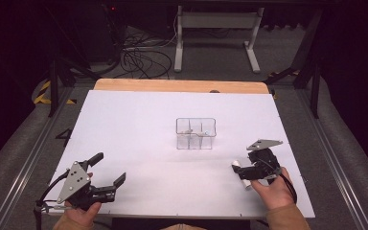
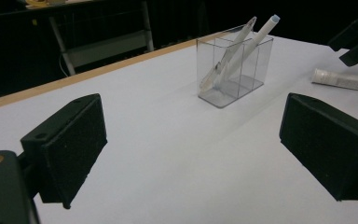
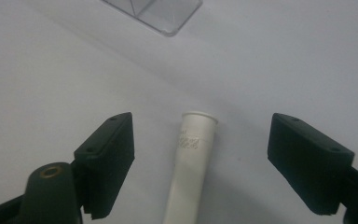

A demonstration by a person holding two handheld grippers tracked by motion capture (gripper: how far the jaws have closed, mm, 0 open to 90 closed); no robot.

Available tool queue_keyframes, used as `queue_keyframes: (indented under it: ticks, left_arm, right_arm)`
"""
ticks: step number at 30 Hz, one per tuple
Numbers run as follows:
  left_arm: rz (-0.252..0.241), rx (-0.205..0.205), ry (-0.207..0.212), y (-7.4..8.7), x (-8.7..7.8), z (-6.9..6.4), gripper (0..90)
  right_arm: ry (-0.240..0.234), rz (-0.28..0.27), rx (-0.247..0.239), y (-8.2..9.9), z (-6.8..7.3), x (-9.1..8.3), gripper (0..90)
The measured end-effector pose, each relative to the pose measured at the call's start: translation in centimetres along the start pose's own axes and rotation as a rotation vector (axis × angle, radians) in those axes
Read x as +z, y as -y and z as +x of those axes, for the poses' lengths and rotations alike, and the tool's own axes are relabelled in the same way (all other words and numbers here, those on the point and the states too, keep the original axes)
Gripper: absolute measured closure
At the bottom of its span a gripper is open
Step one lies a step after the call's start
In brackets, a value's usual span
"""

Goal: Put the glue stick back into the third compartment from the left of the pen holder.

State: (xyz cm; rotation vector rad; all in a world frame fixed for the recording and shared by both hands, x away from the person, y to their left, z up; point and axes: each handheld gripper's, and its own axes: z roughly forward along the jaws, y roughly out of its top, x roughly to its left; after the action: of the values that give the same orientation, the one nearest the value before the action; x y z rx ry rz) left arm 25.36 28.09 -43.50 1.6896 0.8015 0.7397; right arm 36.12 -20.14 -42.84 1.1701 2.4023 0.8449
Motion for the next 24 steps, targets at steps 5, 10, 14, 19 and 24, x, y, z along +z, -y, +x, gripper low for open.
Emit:
queue_keyframes:
  ticks: [5,10,14,19,24]
  left_arm:
    - [0.002,-0.001,0.001,0.0,0.0,0.0,7.8]
    - [0.002,0.001,0.001,0.0,0.1,0.0,7.8]
    - [0.003,-0.001,0.001,0.0,0.1,0.0,7.9]
    - [0.002,0.001,0.001,0.0,0.1,0.0,7.9]
    - [0.004,-0.002,0.001,0.0,0.1,0.0,7.9]
  right_arm:
    - [0.038,0.04,-0.009,0.0,0.1,0.5,27.3]
    - [0.042,0.072,0.0,0.1,0.0,0.9,29.6]
    - [0.041,0.109,0.012,0.1,0.1,1.4,30.5]
    - [0.049,0.138,0.019,0.0,0.4,1.8,34.6]
    - [0.063,0.142,-0.001,-0.1,0.8,2.0,43.7]
